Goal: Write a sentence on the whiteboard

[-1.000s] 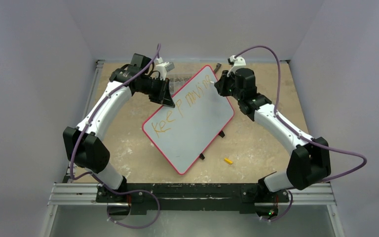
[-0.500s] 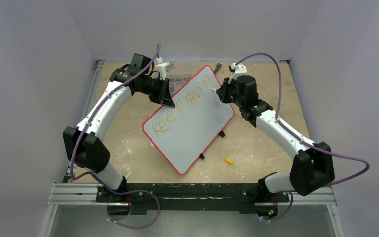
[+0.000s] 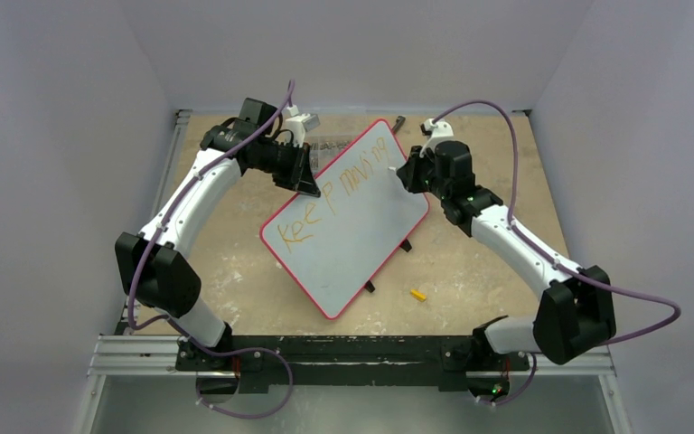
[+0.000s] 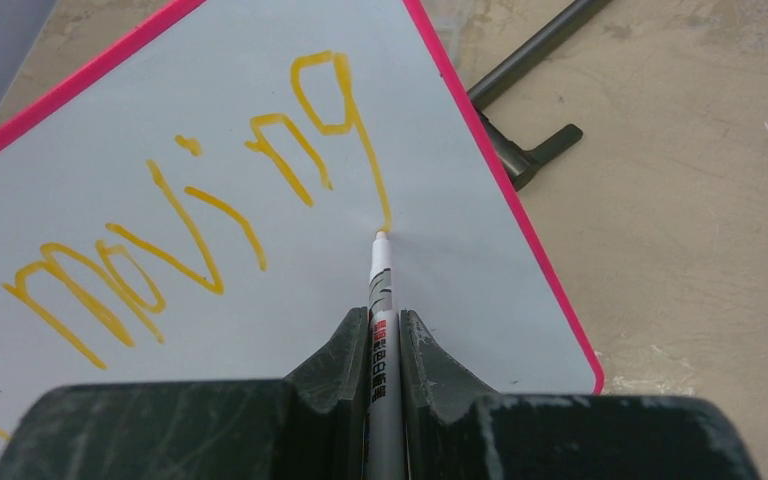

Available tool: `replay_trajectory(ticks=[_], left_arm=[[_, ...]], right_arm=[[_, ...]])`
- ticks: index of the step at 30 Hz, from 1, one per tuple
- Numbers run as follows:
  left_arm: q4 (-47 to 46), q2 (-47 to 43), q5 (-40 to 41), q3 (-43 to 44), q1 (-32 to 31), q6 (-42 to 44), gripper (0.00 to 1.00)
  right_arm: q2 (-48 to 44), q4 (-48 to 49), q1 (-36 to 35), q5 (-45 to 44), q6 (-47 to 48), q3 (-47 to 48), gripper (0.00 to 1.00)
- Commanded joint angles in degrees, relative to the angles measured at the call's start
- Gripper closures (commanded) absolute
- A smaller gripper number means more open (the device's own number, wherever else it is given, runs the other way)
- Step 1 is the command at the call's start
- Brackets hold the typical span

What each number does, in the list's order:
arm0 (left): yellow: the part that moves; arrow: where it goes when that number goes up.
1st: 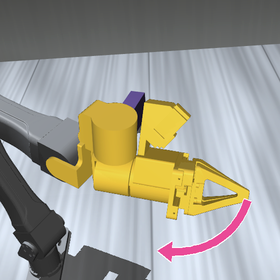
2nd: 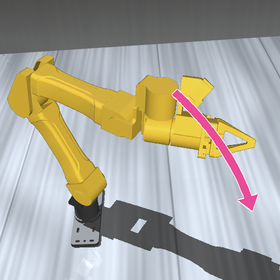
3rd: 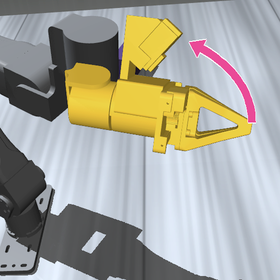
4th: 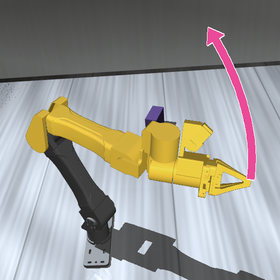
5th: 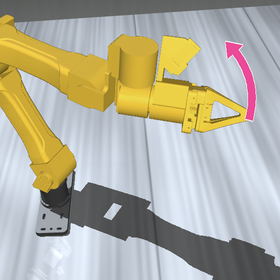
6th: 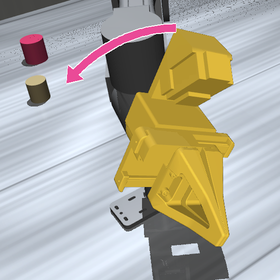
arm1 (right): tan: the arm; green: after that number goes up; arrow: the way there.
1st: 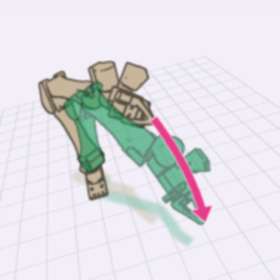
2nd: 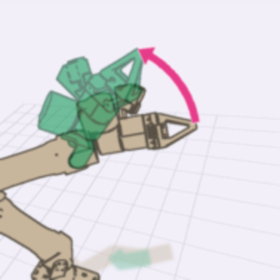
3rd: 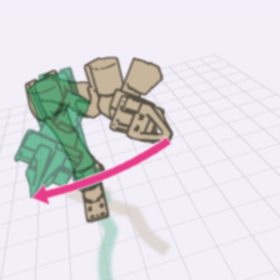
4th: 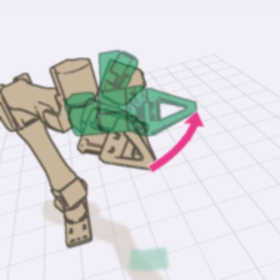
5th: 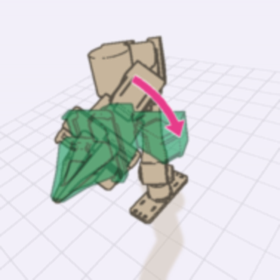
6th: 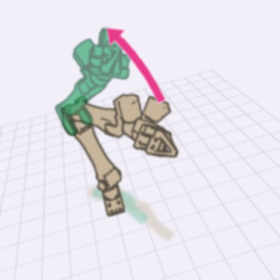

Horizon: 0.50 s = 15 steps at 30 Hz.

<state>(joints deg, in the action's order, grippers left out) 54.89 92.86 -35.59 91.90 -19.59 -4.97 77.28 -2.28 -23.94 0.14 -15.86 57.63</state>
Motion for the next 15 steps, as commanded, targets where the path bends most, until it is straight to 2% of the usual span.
replay_trajectory(ticks=[1,9,15], left_arm=[[-0.41,-2.02,5.32,-0.58,-0.8,5.47,1.0],[-0.65,-2.64,5.49,-1.14,-0.77,5.51,1.0],[-1.17,-3.39,5.13,-1.46,-0.88,5.44,1.0]], right_arm=[[-1.66,-1.02,-0.35,4.24,-0.71,2.01,1.0],[-3.88,-3.39,-0.4,5.29,-0.61,5.88,1.0],[-10.1,-4.63,-0.35,5.25,-1.51,4.99,1.0]])
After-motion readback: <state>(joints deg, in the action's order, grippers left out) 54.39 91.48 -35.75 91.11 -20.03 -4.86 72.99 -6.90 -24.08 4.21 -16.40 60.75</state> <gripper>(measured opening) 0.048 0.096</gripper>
